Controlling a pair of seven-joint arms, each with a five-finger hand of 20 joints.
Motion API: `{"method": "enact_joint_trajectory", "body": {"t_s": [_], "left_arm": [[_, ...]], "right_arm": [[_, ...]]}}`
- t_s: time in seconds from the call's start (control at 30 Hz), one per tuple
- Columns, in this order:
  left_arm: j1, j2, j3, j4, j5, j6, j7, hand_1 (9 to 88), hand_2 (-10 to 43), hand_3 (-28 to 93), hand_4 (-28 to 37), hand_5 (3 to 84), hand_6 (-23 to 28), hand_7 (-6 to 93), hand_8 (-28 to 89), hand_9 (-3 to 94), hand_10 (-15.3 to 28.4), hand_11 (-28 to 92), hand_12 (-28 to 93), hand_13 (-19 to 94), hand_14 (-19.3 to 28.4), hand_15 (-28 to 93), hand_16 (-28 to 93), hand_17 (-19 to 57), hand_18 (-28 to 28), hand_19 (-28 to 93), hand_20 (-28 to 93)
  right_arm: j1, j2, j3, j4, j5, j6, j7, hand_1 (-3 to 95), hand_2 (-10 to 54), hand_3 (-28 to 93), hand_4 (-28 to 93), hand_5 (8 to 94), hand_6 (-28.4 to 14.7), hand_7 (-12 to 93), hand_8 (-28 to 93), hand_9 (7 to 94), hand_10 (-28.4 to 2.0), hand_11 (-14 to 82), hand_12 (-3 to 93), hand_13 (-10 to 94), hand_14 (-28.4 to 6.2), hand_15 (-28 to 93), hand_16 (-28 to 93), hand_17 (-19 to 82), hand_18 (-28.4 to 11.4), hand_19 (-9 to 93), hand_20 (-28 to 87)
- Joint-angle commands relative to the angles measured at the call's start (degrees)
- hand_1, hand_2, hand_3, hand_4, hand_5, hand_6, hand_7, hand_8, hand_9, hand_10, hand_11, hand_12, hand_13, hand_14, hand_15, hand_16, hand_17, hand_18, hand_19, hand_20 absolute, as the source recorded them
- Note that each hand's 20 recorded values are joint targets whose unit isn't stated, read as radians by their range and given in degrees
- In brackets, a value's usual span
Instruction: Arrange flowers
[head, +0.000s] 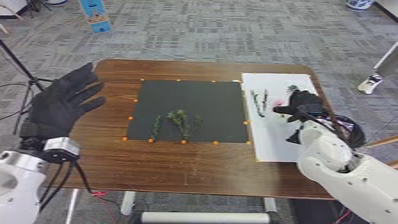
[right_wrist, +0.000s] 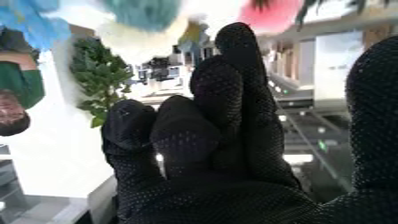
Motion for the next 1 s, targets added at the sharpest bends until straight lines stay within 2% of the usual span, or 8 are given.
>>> {"method": "enact_joint_trajectory", "body": {"t_s": [0.03,0.2,0.6,0.8,0.93,1.0], "left_arm": [[-0.5,-0.56,1.46,0.21,-0.27,0.22,-0.28,22.3,-8.2,68,-28.3,26.9,2.2,16.1,-8,24.0,10.8,14,16,20,13.1,17,4,-11.9,21.9,41,8],[0.6,-1.03,1.00,-0.03,-0.31,0.84,-0.26,22.4,-8.0,68,-28.3,27.0,2.2,16.1,-8,24.0,10.9,13,16,20,13.1,17,4,-11.9,21.9,41,8],[1.2,-1.15,0.53,-0.39,-0.37,0.63,-0.58,22.2,-7.9,68,-28.3,27.0,2.2,16.0,-8,24.1,10.9,13,16,20,13.1,17,4,-11.9,21.9,41,8],[0.9,-1.24,0.73,-0.21,-0.41,1.09,-0.77,22.2,-7.8,68,-28.3,27.0,2.2,15.9,-8,24.1,10.9,13,16,20,13.0,17,4,-11.9,21.8,41,8],[0.8,-1.36,0.88,-0.15,-0.51,1.26,-0.88,22.3,-7.7,68,-28.3,27.0,2.2,15.9,-8,24.1,11.0,13,16,20,13.0,17,4,-11.9,21.8,41,8],[0.7,-1.37,1.12,-0.06,-0.47,1.33,-0.94,22.2,-7.8,68,-28.3,27.0,2.2,15.9,-8,24.1,11.0,13,16,20,13.1,17,4,-11.9,21.8,41,8]], "right_arm": [[5.3,-3.6,-4.6,0.4,0.4,-1.3,-0.4,27.5,-9.5,64,-28,66.9,-3.0,39,-9,70.2,-13.2,58.2,43.5,70,-9.8,83,40,37,-22.7,93,50],[6.6,-4.0,-6.2,1.1,0.3,-2.0,-0.8,25.2,-9.5,66,-28,67.4,-3.0,40,-9,70.8,-13.0,58.0,43.8,70,-9.7,83,40,38,-22.9,93,50],[16.5,-5.3,-18.3,9.2,2.3,-7.6,-1.8,23.8,-9.5,68,-28,68.2,-3.0,39,-9,70.9,-13.2,57.6,44.2,71,-9.8,83,41,38,-22.9,93,51],[20.6,-7.6,-23.6,12.1,2.0,-8.8,-2.5,23.8,-9.5,68,-28,68.6,-2.8,39,-9,71.0,-13.1,57.5,44.1,71,-9.8,83,41,38,-23.0,93,50],[23.3,-10.3,-27.3,14.2,1.7,-10.2,-2.7,24.2,-9.5,73,-28,69.9,-2.1,41,-9,72.2,-12.8,57.8,43.7,72,-9.3,83,41,39,-22.8,93,50],[23.6,-11.5,-27.9,15.4,2.4,-10.8,-3.2,26.9,-9.5,76,-28,71.4,-1.2,43,-10,75.4,-11.6,58.3,44.2,74,-8.5,83,41,41,-22.6,93,53]]}}
